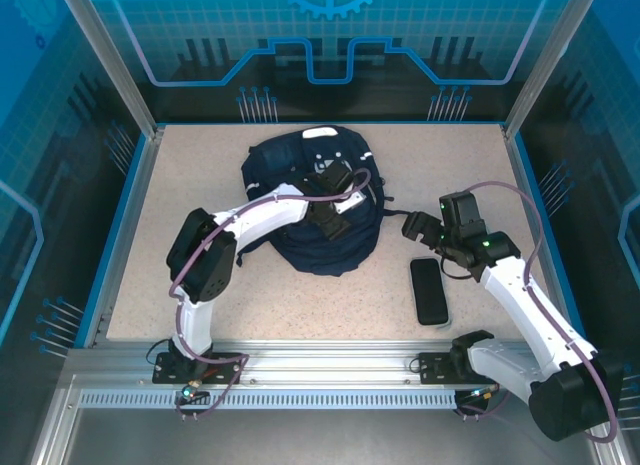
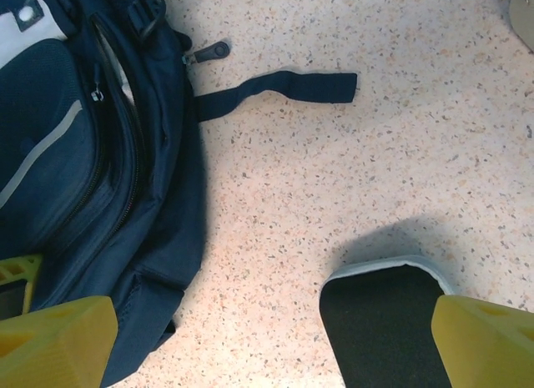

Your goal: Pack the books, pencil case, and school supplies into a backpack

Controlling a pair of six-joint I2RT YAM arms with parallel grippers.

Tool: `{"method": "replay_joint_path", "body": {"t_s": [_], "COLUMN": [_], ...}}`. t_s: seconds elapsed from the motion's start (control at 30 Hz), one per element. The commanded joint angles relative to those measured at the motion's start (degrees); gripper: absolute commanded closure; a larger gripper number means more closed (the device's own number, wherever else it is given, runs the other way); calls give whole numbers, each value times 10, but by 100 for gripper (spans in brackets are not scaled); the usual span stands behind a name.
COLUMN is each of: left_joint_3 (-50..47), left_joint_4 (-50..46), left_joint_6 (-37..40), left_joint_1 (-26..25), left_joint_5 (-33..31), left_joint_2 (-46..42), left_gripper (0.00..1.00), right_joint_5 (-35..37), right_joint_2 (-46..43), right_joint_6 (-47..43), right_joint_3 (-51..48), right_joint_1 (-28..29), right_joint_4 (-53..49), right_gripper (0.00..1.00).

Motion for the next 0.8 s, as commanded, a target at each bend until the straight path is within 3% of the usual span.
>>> {"method": "replay_joint_path", "body": {"t_s": [0.0, 0.13, 0.3, 0.53, 0.77], "left_joint_3": [30, 12, -33, -54, -59], "left_joint_4": [-14, 37, 115, 157, 165], "left_joint_6": [4, -7, -31, -52, -68], "left_joint_1": [0, -3, -2, 1, 1], "left_joint_5": [-67, -89, -112, -192, -203], "left_joint_2": [3, -44, -113, -149, -160], "left_gripper": [57, 80, 100, 100, 100], "right_joint_5": [5, 47, 70, 91, 138], "right_joint_2": [1, 38, 84, 118, 174], "right_joint_6": [-11, -28, -13, 53, 119], "right_joint_3": [1, 24, 24, -22, -39], "right_joint_1": [-7, 1, 34, 75, 134], "right_joint_4": [-40, -100, -124, -125, -146], "right_gripper": [4, 3, 3, 3, 2]}}
